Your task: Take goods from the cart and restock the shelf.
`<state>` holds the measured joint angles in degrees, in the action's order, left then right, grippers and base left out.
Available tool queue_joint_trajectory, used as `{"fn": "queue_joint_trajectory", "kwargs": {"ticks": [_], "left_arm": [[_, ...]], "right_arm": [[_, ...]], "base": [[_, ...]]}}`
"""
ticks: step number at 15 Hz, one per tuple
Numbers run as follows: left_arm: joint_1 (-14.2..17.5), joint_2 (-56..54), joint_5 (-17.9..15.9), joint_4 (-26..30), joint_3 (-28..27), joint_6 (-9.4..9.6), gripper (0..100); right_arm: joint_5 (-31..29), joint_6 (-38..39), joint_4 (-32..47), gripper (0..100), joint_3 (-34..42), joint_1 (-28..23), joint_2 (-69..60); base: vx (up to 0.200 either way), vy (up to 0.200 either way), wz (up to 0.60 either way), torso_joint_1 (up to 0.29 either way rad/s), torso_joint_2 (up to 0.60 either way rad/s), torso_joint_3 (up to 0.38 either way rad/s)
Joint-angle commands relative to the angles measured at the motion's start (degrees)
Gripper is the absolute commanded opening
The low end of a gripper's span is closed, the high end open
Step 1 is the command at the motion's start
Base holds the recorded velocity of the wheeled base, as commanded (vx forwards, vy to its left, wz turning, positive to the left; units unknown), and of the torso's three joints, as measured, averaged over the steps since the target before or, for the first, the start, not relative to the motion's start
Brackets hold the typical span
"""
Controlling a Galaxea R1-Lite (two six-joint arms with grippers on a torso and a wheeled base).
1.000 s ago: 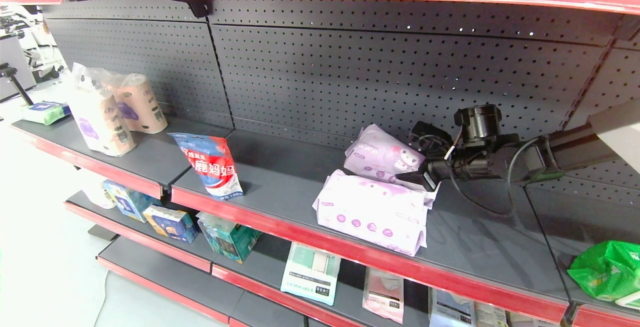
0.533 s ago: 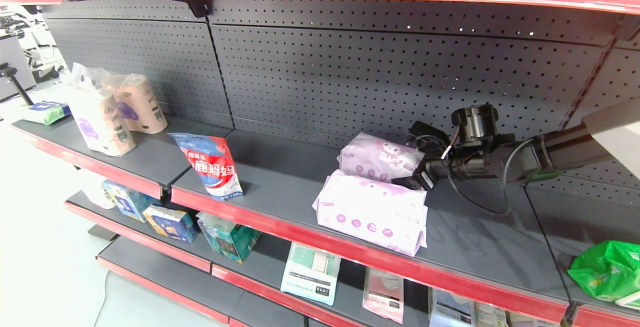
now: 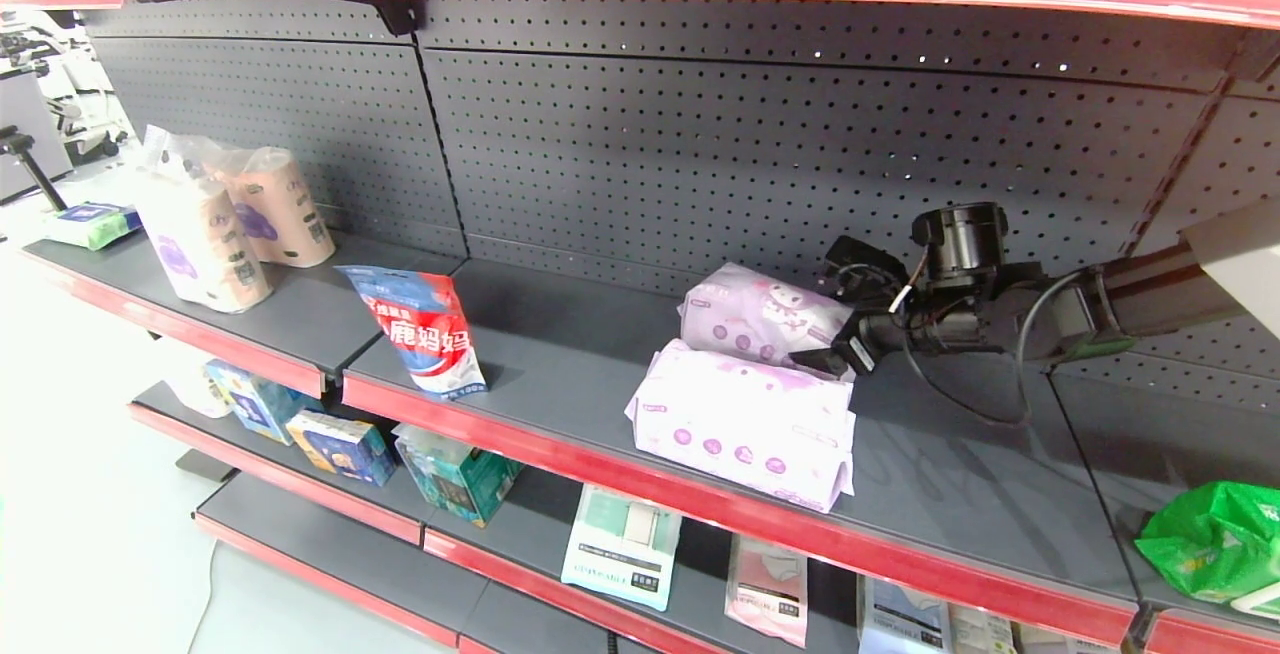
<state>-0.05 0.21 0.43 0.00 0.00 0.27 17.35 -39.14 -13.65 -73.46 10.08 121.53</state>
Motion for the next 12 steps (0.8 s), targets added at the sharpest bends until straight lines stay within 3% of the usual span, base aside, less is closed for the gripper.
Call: {"fn": "queue_joint_trajectory", "kwargs": {"ticks": [1,12], "left_arm": [[-0.04,-0.03,0.01,0.00,0.00,0.00,100],[0.05,-0.03,0.01,0.00,0.00,0.00,100]], "right_arm": [[-0.21,-0.14,-0.06,100,0.42,-0.59,-1.29],[-1.97,0.56,-0.41,100,5.87,-1.91,-4.55]], "base": [[0.000,0.000,0.00,0.000,0.00,0.000],[0.000,0.000,0.00,0.000,0.00,0.000]]}}
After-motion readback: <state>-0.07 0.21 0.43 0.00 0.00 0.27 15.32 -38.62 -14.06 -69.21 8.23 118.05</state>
